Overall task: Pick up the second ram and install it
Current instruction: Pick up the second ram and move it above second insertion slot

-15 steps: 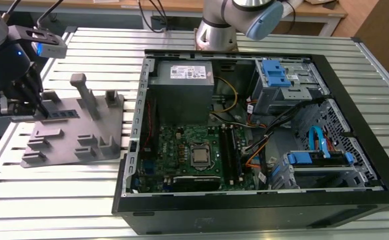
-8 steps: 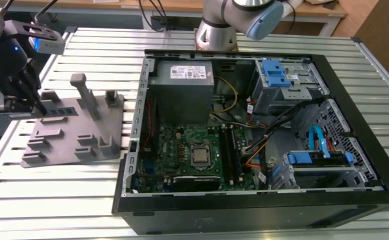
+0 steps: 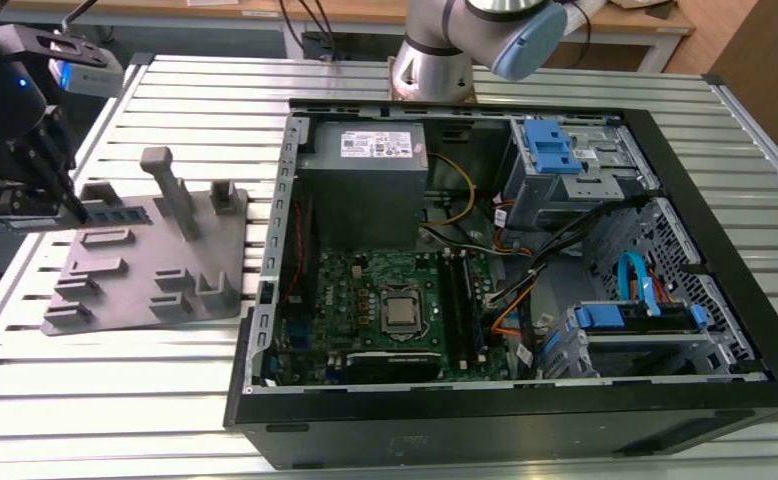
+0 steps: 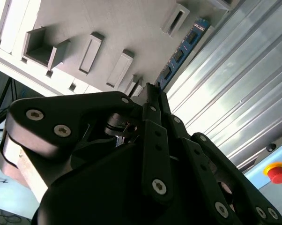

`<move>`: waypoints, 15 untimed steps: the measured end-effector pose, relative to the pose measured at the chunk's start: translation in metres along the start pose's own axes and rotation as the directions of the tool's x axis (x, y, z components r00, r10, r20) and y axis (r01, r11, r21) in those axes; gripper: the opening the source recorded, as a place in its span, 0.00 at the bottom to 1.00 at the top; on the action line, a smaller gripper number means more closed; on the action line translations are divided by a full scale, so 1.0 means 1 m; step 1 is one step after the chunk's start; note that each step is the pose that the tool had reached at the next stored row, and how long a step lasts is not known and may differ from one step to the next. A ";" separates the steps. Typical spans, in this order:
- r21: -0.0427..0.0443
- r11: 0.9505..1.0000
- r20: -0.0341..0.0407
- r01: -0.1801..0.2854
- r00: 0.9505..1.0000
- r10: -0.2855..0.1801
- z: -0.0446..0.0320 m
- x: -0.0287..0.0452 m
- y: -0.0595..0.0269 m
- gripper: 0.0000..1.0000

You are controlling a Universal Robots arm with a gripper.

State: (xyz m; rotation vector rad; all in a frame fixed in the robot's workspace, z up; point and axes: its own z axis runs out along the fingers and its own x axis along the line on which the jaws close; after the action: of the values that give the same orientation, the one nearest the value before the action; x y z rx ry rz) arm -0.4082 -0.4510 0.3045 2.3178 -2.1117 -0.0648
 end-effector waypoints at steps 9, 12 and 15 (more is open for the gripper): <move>0.000 1.000 0.000 0.000 1.000 0.000 -0.0159 -0.0004 0.0005 0.14; 0.000 1.000 0.000 0.000 1.000 0.000 -0.0218 -0.0006 0.0007 0.14; 0.000 1.000 0.000 0.000 1.000 0.000 -0.0269 -0.0007 0.0009 0.14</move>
State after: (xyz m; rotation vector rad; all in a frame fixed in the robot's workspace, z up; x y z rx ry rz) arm -0.4082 -0.4510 0.3314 2.3179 -2.1117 -0.0648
